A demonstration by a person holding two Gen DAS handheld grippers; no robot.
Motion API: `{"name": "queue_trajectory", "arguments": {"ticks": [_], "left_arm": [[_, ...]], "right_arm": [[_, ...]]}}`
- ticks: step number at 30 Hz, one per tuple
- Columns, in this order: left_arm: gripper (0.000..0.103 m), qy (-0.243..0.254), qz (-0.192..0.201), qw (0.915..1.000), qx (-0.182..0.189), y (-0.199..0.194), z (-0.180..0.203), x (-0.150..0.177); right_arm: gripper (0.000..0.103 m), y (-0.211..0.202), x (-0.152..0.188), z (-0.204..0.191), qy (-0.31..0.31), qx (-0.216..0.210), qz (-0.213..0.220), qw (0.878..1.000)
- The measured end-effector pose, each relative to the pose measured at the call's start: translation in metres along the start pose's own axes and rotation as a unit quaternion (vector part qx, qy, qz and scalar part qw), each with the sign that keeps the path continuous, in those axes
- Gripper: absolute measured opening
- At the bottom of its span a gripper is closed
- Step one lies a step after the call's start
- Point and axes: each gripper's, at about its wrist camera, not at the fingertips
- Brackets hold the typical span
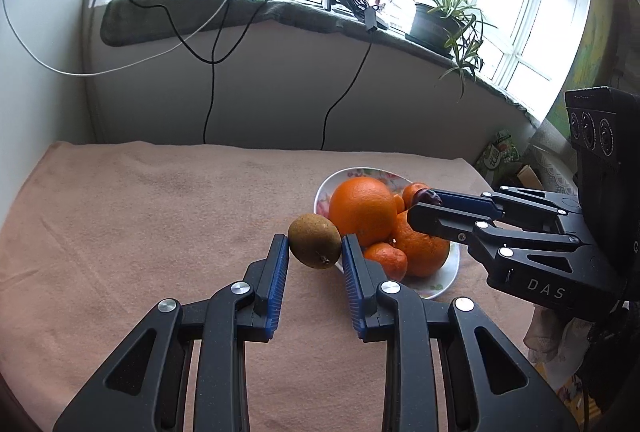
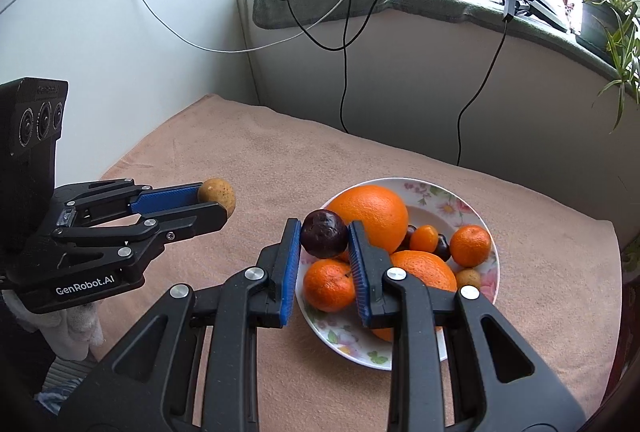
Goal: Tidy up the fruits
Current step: 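Carry the kiwi with the left gripper while the right carries the plum over the plate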
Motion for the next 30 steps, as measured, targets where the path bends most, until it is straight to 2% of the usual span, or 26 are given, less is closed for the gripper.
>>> {"name": "queue_trajectory", "arguments": {"ticks": [13, 30], "left_arm": [[0.026, 0.02, -0.009, 0.9995, 0.024, 0.015, 0.034, -0.004], [0.026, 0.04, -0.018, 0.9984, 0.035, 0.049, 0.072, -0.02]], "right_arm": [[0.025, -0.023, 0.022, 0.053, 0.052, 0.026, 0.01, 0.998], [0.025, -0.013, 0.026, 0.09, 0.08, 0.017, 0.015, 0.997]]}}
Point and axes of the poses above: each gripper's, at about its wrist camera, not at the fingertips, and y roughly the way its jaws point, z to its right, x to its underside, and after that the axes turned 8 degrees about -y, right-handed
